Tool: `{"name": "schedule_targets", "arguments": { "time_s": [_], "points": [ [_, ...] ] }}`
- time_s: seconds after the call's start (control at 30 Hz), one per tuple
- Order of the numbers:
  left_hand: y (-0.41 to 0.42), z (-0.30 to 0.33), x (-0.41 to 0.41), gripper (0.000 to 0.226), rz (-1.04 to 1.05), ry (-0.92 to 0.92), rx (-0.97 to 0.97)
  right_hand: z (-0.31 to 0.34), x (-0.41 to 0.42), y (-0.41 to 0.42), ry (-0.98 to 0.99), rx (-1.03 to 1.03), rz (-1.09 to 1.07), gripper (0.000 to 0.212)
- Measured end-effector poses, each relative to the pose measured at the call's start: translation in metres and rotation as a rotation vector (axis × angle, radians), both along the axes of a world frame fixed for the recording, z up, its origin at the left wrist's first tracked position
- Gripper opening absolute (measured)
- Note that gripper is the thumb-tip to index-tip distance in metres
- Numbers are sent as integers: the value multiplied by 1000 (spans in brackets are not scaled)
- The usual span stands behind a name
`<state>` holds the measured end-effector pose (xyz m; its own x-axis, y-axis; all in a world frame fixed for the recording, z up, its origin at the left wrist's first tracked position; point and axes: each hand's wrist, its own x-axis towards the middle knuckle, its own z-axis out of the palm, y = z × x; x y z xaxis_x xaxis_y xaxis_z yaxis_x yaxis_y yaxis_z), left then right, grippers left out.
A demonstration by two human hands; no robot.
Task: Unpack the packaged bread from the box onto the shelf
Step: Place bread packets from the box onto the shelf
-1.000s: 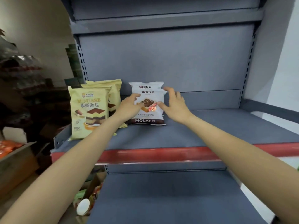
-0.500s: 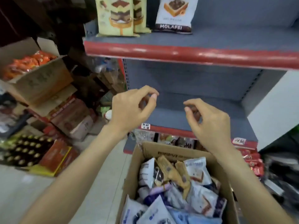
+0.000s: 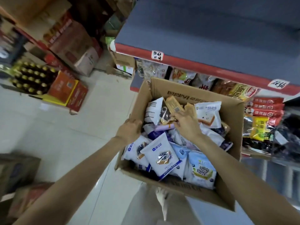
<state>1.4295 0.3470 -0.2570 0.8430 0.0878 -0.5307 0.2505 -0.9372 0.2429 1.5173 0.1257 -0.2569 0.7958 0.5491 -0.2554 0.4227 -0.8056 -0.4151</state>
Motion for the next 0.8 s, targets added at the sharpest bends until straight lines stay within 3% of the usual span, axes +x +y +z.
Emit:
{"name": "schedule_targets", "arguments": {
  "time_s": [0.2,0.3,0.37,0.5,0.63,0.73,0.8],
  "points": [
    [-7,-52,-23,69,-235,144,205,-65,50,41,-90,-252,438,55],
    [-4,-69,-33,91,-374,195,301,-83,78,63,-116,-400,479,82],
    [-4,-76,-38,99,-445,178,367,-97,91,74,-95,-441,425,86],
    [-5,-84,-32,98,-534,195,513,-114,99,86,-52,-354,394,68],
    [-7,-84,-18,68,-578,232,571,-121,90,89,-158,-319,472,52],
    [-7,-79,-10,65,-560,220,520,-116,83,82,-268,-260,570,27],
    [-9,-71,-6,69,-522,219,444,-110,79,72,-297,-75,512,18]
  ]
}}
